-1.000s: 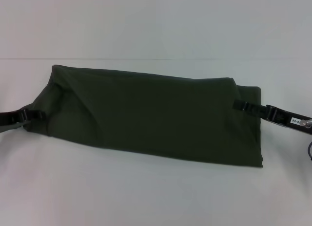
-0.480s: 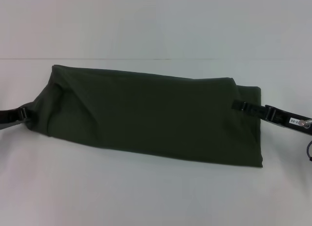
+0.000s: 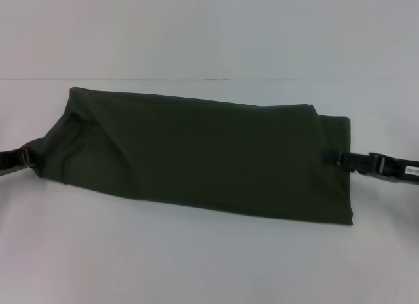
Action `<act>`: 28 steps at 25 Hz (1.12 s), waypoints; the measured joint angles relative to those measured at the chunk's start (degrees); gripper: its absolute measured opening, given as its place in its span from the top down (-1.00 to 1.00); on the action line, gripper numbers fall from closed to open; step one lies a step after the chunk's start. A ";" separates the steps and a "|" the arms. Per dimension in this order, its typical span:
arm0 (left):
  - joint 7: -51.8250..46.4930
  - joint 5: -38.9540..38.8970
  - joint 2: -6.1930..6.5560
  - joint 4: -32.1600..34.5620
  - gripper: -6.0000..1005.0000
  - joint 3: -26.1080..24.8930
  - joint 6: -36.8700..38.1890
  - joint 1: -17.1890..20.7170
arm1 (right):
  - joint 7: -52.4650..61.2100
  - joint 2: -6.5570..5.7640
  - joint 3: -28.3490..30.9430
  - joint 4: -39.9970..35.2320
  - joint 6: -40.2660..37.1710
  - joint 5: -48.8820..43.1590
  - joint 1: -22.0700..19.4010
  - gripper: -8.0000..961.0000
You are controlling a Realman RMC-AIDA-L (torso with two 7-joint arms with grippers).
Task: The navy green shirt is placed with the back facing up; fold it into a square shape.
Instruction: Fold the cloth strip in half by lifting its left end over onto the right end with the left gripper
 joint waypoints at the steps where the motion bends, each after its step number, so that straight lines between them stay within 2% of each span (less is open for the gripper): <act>1: 0.03 0.00 0.11 0.00 0.98 -0.05 0.41 0.02 | 3.48 -0.87 -0.87 -1.18 -1.16 -2.17 0.27 -0.87; 6: 0.41 0.00 0.33 0.02 0.98 0.00 0.80 0.05 | 20.29 -4.47 -3.58 -7.06 -5.93 -13.93 3.67 -0.87; 9: 0.79 0.00 0.37 0.06 0.98 -0.06 0.80 0.00 | 29.17 -5.84 -3.96 -7.54 -8.98 -22.54 8.26 -0.87; 11: 0.98 -0.01 0.38 0.07 0.98 -0.07 0.84 -0.11 | 30.41 -5.79 -4.02 -7.45 -9.23 -24.18 9.16 -0.87; 13: 1.10 -0.01 0.39 0.07 0.98 -0.07 0.84 -0.20 | 31.54 -5.13 -4.08 -7.37 -9.18 -26.73 10.76 -0.87; 14: 1.18 0.00 0.39 0.07 0.98 -0.07 0.82 -0.21 | 31.79 -4.22 -4.17 -7.30 -8.74 -28.04 11.57 -0.87; 15: 1.31 -0.01 0.39 0.07 0.98 -0.06 0.83 -0.20 | 31.79 -4.22 -4.17 -7.30 -8.74 -28.04 11.57 -0.87; 20: 1.64 -0.01 0.39 0.08 0.98 -0.14 0.84 -0.17 | 32.28 -2.21 -4.64 -7.23 -7.29 -31.40 12.20 -0.87; 28: 1.63 -0.01 0.39 0.08 0.99 -0.18 0.83 -0.24 | 32.52 -1.18 -4.74 -7.06 -6.72 -32.41 11.64 -0.87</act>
